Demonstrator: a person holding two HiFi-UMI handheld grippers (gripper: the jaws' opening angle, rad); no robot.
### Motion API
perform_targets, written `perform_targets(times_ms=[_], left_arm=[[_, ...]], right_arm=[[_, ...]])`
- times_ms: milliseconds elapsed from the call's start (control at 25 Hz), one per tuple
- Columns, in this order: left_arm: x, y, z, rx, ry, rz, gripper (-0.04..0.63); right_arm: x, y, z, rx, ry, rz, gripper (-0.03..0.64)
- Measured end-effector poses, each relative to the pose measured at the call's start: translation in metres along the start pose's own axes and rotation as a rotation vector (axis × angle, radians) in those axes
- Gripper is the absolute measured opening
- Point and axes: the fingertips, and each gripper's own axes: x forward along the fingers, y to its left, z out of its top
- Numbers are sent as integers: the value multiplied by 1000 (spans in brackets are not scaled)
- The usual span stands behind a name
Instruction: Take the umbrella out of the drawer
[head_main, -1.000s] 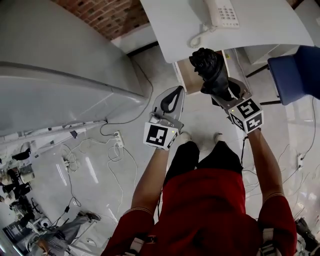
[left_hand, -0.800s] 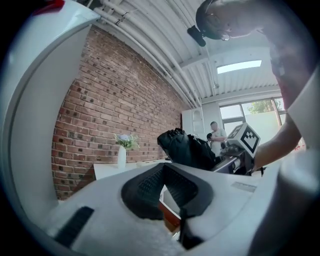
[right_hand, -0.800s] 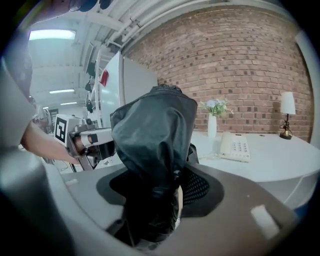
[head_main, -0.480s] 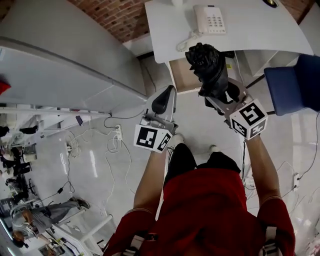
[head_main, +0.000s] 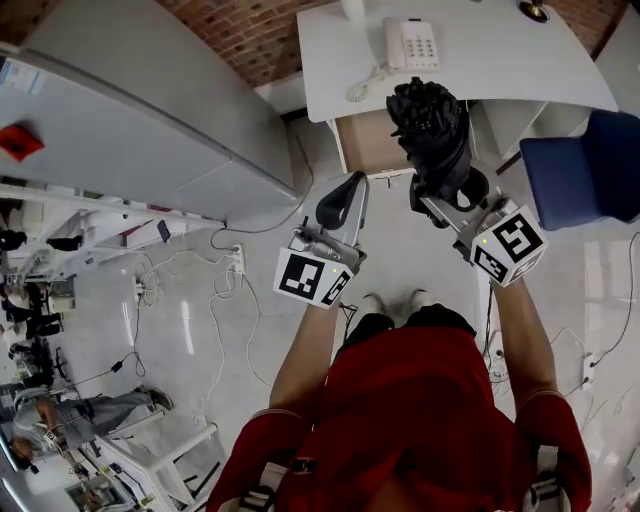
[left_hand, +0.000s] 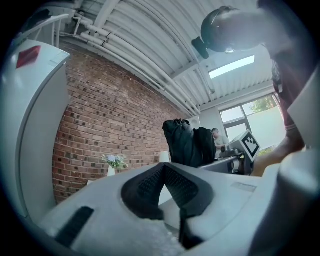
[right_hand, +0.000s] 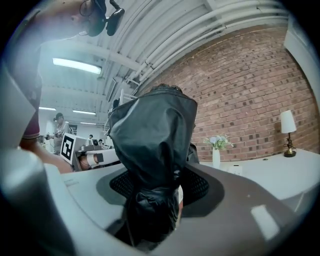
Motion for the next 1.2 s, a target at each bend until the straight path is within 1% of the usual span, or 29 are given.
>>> perform_targets(times_ms=[280,480,680,960,1200], left_arm=[[-7,-1,20,47,-3,-31,-2],[-15,0,31,45,-21,-43,-2],[-15,-2,32,46,-23,-61,-3],[-12,-5,38,35,-32,-76,-2],[-21,-3,32,26,-35,-85,-2]], right_arm=[[-1,19,23,-2,-76,2,264],[-2,31,32,-22,-89,-14,264],[-3,36,36,-13,-112,-23,264],[-3,42,38,-32,-93,-40,264],[0,52,30,-33,-86,-46,264]])
